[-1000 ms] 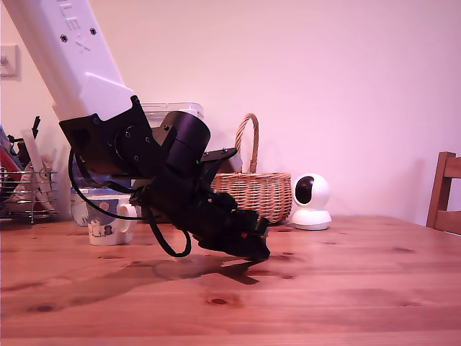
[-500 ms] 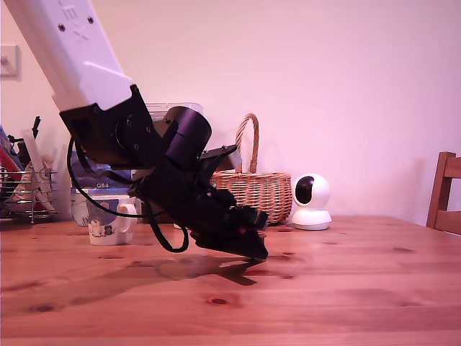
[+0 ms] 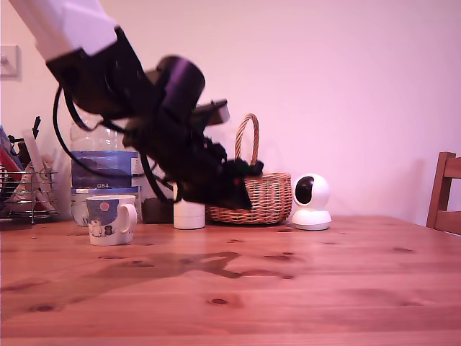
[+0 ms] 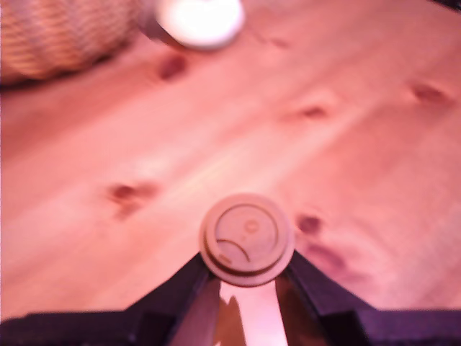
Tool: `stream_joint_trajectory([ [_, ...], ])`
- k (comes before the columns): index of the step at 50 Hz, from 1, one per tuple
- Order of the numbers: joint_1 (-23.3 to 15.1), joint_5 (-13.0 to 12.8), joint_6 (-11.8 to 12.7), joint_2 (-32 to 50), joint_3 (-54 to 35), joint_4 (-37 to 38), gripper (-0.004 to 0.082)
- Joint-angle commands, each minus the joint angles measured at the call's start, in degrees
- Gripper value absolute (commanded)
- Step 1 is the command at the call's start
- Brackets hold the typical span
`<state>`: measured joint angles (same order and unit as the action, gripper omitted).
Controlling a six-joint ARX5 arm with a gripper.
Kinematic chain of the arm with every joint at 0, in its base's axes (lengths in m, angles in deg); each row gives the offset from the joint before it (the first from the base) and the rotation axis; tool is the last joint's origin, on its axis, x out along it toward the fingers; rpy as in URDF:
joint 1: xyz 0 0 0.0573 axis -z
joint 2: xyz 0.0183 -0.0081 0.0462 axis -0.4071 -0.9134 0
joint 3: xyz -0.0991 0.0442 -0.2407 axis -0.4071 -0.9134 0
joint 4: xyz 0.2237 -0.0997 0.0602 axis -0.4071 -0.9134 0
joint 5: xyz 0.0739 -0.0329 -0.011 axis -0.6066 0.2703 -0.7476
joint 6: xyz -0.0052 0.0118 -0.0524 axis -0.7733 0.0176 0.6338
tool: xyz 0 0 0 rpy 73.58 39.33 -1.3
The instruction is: Pick up the coffee capsules from the table one by one and drop them inside the nearest coffee cup
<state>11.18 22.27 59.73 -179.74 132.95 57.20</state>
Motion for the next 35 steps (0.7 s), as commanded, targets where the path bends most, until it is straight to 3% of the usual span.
stream_joint_trajectory([
  [1,-0.1,-0.7,0.3,1.2,-2.5,-0.2,0.0122],
  [9,-0.9,-3.0,0.6,4.1,-5.1,-0.3,0.0122],
  [35,-9.0,-3.9,1.6,17.8,-16.0,-0.1,0.0122],
])
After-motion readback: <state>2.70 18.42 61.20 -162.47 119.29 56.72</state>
